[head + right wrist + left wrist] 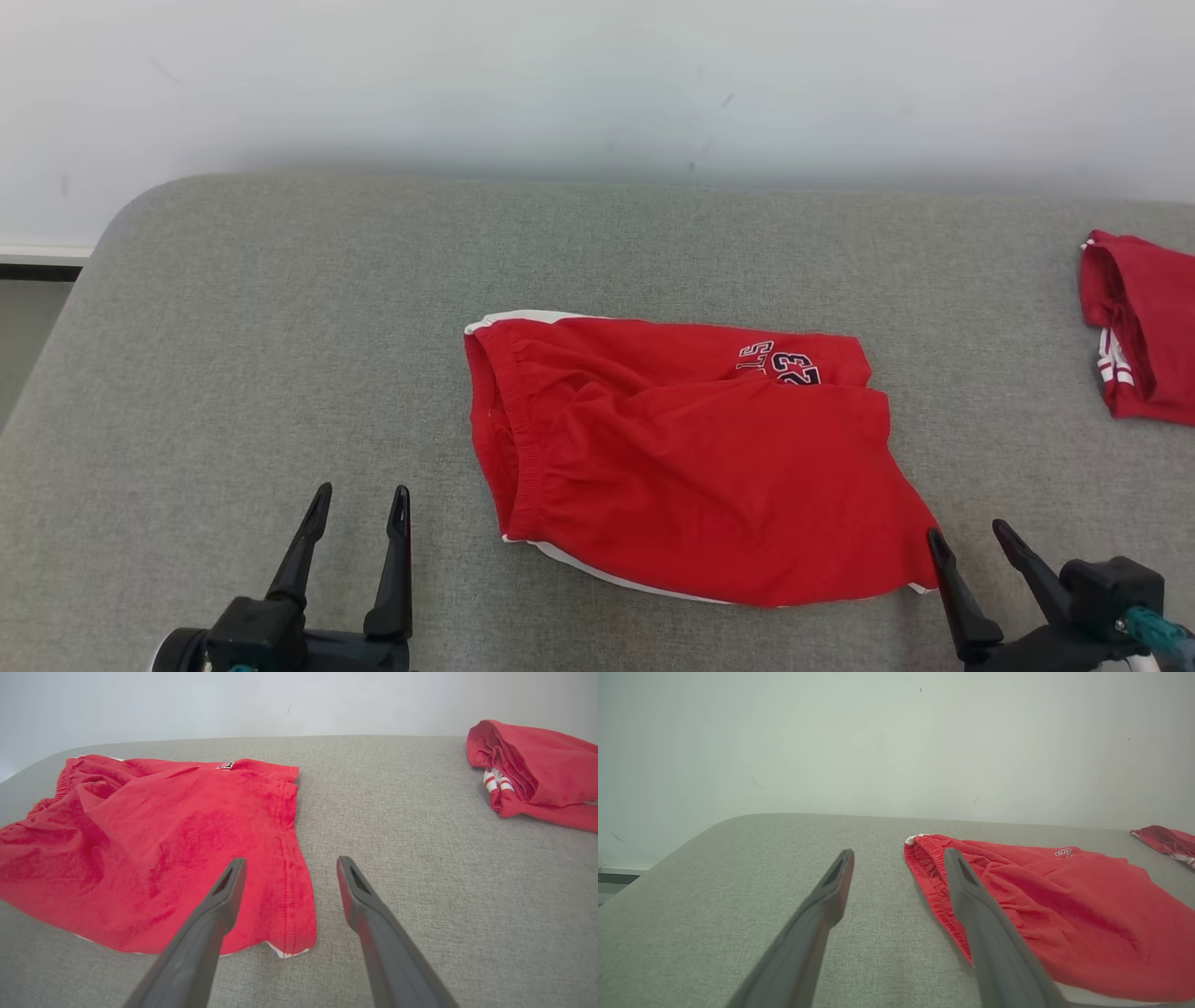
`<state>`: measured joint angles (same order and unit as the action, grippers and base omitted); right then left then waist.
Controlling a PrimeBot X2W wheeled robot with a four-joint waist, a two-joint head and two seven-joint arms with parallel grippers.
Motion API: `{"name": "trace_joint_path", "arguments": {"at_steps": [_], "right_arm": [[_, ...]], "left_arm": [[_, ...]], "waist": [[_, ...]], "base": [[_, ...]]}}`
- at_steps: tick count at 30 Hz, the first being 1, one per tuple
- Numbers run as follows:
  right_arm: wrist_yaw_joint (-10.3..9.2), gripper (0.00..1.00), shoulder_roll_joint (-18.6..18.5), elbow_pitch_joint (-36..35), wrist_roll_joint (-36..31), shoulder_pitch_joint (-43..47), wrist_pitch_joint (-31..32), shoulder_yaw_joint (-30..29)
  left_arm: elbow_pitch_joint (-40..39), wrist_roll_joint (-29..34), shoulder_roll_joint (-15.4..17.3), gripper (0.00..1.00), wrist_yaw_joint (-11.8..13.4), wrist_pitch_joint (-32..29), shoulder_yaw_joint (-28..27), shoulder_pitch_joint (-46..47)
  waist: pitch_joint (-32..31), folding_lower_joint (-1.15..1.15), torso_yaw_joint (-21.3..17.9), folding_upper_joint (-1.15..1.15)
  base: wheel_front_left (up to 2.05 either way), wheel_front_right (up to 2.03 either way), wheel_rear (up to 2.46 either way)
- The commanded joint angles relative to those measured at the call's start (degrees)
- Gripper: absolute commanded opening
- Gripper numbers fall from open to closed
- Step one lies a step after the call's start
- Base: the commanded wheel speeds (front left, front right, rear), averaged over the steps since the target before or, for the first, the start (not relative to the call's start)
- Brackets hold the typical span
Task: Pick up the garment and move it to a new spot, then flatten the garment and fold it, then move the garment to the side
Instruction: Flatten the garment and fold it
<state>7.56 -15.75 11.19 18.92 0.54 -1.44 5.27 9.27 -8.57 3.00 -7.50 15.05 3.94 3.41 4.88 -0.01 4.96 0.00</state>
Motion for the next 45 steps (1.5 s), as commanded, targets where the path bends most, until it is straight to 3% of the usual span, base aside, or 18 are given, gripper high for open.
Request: {"name": "trace_joint_path", "arguments": {"at_steps": [1, 9, 10, 11, 12, 13, 24, 32, 33, 34, 35, 40, 45], "right_arm": [[-0.19, 1.0, -0.5, 0.59, -0.56, -0.92, 0.16, 0.11], [-0.19, 1.0, -1.78, 10.71, -0.5, -5.92, 0.64, 2.62], [-0.2, 0.85, -1.67, 12.12, -0.25, -6.53, 0.65, 3.13], [-0.2, 0.37, -1.48, 13.32, -0.04, -7.15, 0.41, 3.74], [-0.2, 0.04, -1.39, 14.43, 0.24, -7.75, 0.09, 4.14], [-0.2, 0.0, -1.31, 15.52, 0.47, -8.26, -0.29, 4.56], [-0.2, 0.0, -2.05, 20.96, 1.8, -13.6, -7.62, 7.79], [-0.2, 0.0, -0.48, 29.55, 3.29, -21.13, -7.57, 8.71], [-0.2, 0.28, -0.28, 30.92, 3.02, -22.02, -7.68, 8.96], [-0.2, 0.83, 0.05, 31.96, 2.86, -22.86, -8.51, 9.21], [-0.2, 1.0, 0.4, 32.79, 3.04, -23.4, -9.24, 9.44], [-0.2, 1.0, 0.07, 34.91, 3.46, -22.97, -12.33, 10.31], [-0.2, 1.0, -0.84, 31.51, 3.02, -21.0, -13.71, 9.06]], "left_arm": [[-0.13, 0.42, 0.09, 1.0, 0.07, 0.16, -0.04, -0.63], [-0.25, 0.49, 0.14, 1.0, 0.07, 0.16, 0.2, 0.38], [-0.27, 0.5, 0.15, 1.0, 0.07, 0.16, 0.24, 0.49], [-0.26, 0.53, 0.17, 1.0, 0.07, 0.16, 0.21, 0.53], [-0.26, 0.55, 0.17, 1.0, 0.07, 0.16, 0.14, 0.56], [-0.26, 0.56, 0.18, 1.0, 0.07, 0.16, 0.04, 0.53], [0.0, 0.65, 0.18, 1.0, 0.06, 0.16, -0.11, 0.43], [0.26, 0.68, 0.09, 1.0, 0.06, 0.16, 0.18, 1.03], [0.38, 0.74, 0.09, 1.0, 0.06, 0.16, 0.27, 1.09], [0.48, 0.79, 0.11, 1.0, 0.06, 0.16, 0.37, 1.11], [0.54, 0.81, 0.13, 1.0, 0.06, 0.16, 0.35, 1.07], [0.53, 0.82, 0.13, 1.0, 0.06, 0.16, -0.27, 0.08], [0.13, 1.01, 0.12, 1.0, 0.06, 0.16, -1.13, -1.18]], "waist": [[0.12, 0.01, 0.13, 0.0], [1.02, 0.01, 1.11, 0.0], [1.15, 0.01, 1.27, 0.0], [1.22, 0.01, 1.37, 0.0], [1.31, 0.01, 1.49, 0.0], [1.36, 0.01, 1.57, 0.0], [1.25, 0.01, 1.99, 0.0], [1.43, 0.01, 2.48, 0.0], [1.37, 0.01, 2.63, 0.0], [1.27, 0.01, 2.81, 0.0], [1.14, 0.01, 2.88, 0.0], [0.17, 0.01, 2.41, 0.0], [-0.88, 0.01, 1.05, 0.0]], "base": [[0.0, 0.0, 0.0], [0.0, 0.0, 0.0], [0.0, 0.0, 0.0], [0.0, 0.0, 0.0], [0.0, 0.0, 0.0], [0.0, 0.0, 0.0], [0.0, 0.0, 0.0], [0.0, 0.0, 0.0], [0.0, 0.0, 0.0], [0.0, 0.0, 0.0], [0.0, 0.0, 0.0], [0.0, 0.0, 0.0], [0.0, 0.0, 0.0]]}}
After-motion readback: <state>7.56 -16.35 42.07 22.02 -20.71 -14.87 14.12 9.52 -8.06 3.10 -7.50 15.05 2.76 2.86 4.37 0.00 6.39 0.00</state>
